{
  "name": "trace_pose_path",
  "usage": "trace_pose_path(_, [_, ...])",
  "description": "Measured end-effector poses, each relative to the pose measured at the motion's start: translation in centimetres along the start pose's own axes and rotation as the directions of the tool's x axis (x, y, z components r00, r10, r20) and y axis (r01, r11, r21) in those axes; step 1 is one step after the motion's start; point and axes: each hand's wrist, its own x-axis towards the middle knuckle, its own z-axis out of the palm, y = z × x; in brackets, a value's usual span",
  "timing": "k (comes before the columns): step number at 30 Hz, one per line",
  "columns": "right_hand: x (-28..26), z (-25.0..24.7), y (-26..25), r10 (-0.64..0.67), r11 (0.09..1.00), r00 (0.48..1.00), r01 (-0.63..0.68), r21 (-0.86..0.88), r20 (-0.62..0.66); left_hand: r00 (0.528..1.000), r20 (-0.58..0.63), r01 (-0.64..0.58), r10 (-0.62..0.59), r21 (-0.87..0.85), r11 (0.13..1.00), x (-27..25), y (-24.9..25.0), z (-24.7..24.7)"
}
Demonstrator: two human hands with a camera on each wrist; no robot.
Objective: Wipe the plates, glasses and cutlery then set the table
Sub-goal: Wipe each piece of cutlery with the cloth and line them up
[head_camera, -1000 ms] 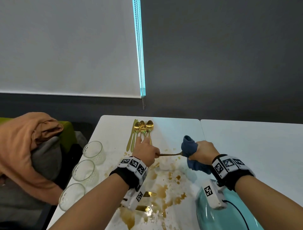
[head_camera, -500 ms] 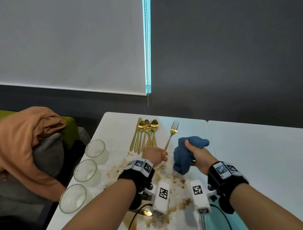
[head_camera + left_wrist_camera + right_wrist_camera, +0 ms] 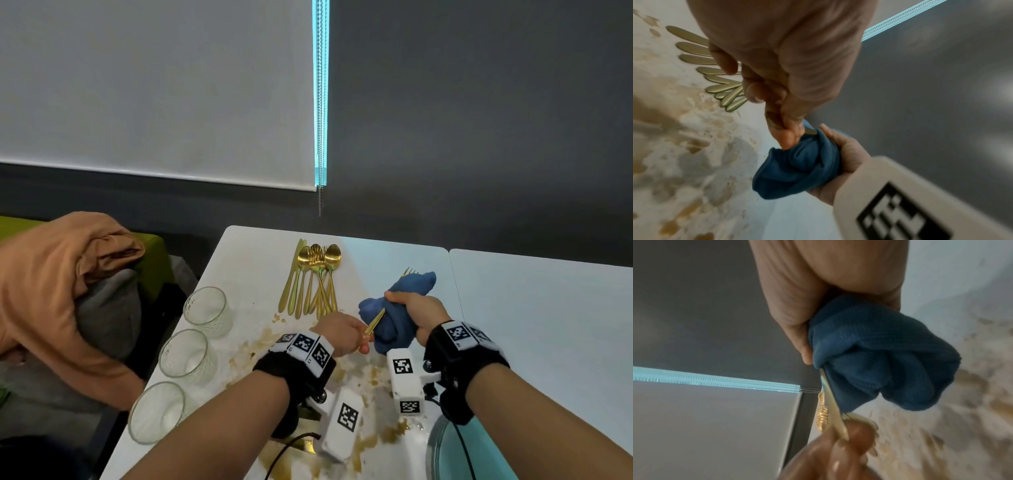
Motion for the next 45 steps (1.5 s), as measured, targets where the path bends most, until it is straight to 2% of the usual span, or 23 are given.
trace_pose_path(5, [0.6,-1.0,-0.3,-0.086,0.983,0.993,0.071,-0.17,-0.08,0.996,0.072,0.062,-0.056,-0.078,0.995,1.1,-0.4,-0.5])
trace_pose_path(8, [1.2,-3.3,-1.0,-0.179,0.92,0.964,0.093,-0.38,-0.196,0.984,0.116,0.129,-0.133,0.042,0.991,1.3,-1.7,-0.8])
trace_pose_path(9, [1.3,-4.2,-1.5,-0.209,0.909,0.953,0.107,-0.403,-0.219,0.98,0.115,0.154,-0.162,0.073,0.985,1.4,-1.9,-1.0])
trace_pose_path(11, [1.2,-5.8,-2.3,-0.252,0.912,0.937,0.145,-0.385,-0.243,0.978,0.052,0.19,-0.2,0.157,0.969,2.2,-2.4,-1.6])
trace_pose_path(14, [1.1,-7.0,-2.9,-0.297,0.907,0.921,0.19,-0.376,-0.25,0.965,-0.155,0.239,-0.212,0.179,0.954,4.3,-2.5,-2.8])
trace_pose_path(16, [1.0,-6.8,-2.9,-0.331,0.895,0.918,0.232,-0.381,-0.22,0.94,-0.266,0.27,-0.213,0.203,0.941,6.1,-3.0,-3.6])
trace_pose_path(19, [1.0,-6.5,-2.4,-0.365,0.873,0.915,0.272,-0.404,-0.172,0.863,-0.455,0.335,-0.22,0.19,0.923,8.1,-3.4,-4.0])
trace_pose_path(21, [1.1,-6.7,-2.0,-0.371,0.871,0.915,0.283,-0.402,-0.16,0.829,-0.495,0.393,-0.26,0.186,0.9,8.9,-3.1,-3.6])
trace_pose_path(27, [1.6,-8.4,-1.4,-0.352,0.881,0.915,0.253,-0.399,-0.196,0.802,-0.514,0.484,-0.305,0.257,0.836,10.5,-3.4,-2.1])
trace_pose_path(31, [1.5,-9.5,-0.9,-0.329,0.893,0.92,0.23,-0.388,-0.213,0.824,-0.528,0.498,-0.205,0.504,0.706,10.8,-3.6,-1.6])
trace_pose_path(34, [1.2,-9.8,-0.4,-0.332,0.891,0.918,0.23,-0.391,-0.216,0.837,-0.526,0.476,-0.149,0.568,0.671,10.4,-3.2,-1.5])
trace_pose_path(37, [0.7,-9.7,-0.1,-0.331,0.898,0.921,0.241,-0.369,-0.204,0.861,-0.478,0.471,-0.175,0.618,0.629,10.0,-3.1,-1.5])
trace_pose_path(40, [-0.1,-9.4,0.1,-0.337,0.89,0.926,0.252,-0.38,-0.173,0.871,-0.464,0.449,-0.163,0.616,0.647,9.0,-3.5,-1.6])
trace_pose_path(42, [-1.0,-8.9,0.1,-0.337,0.888,0.931,0.262,-0.379,-0.144,0.91,-0.404,0.361,-0.099,0.648,0.671,7.8,-3.8,-2.0])
trace_pose_path(45, [-3.0,-7.4,0.5,-0.323,0.902,0.943,0.283,-0.326,-0.075,0.929,-0.36,0.288,-0.086,0.557,0.779,5.5,-4.4,-2.8])
